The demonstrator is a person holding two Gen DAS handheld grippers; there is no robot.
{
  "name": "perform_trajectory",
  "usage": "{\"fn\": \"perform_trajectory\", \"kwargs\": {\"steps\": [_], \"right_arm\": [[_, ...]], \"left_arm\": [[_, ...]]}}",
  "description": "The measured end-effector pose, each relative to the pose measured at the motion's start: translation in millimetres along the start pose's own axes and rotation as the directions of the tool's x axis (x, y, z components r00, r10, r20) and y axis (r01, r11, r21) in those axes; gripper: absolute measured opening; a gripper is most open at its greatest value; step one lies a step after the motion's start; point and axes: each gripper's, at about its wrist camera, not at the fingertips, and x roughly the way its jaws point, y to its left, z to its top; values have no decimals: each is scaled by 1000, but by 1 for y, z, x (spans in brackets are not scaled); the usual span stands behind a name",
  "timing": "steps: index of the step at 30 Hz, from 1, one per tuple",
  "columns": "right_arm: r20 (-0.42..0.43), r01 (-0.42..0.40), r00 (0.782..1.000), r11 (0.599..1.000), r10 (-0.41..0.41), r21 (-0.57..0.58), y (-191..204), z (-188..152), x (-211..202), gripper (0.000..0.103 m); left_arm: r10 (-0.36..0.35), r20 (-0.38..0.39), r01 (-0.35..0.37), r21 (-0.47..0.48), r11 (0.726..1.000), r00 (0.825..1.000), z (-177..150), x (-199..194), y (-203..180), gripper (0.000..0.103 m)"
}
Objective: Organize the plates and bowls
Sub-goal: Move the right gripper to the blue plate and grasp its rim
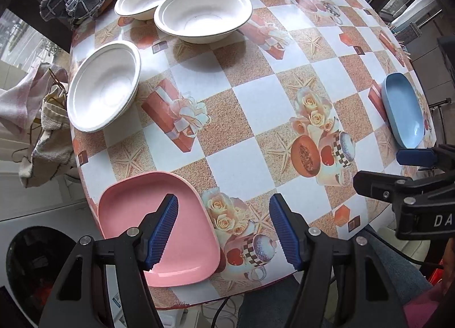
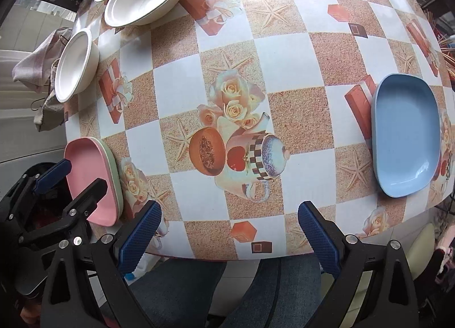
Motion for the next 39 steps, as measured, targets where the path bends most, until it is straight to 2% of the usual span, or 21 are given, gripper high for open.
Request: {"fn": "perform_trajectory", "kwargs": {"steps": [14,24,31,34,39], "right_arm": [[23,-7,1000,997,5,72,-116,14,-35,98],[54,-12,999,991,5,136,-199,26,-48,98],[23,24,999,985,-28,172,-255,24,-37,98],[4,35,999,985,-36,166,-267,26,-30,98],[-10,62,998,994,-61,89,-267,35,-21,98]], "left_arm": [[-1,-55,2,12,1000,998,30,-2,-108,71],[28,-90,-31,-25,999,996,39,-4,-143,71],[-10,-106,1,-88,996,994,67,8,-180,71],[-14,-117,3,-89,996,993,78,19,-198,71],[-37,-137,20,-119,993,990,95,40,-222,71]]}}
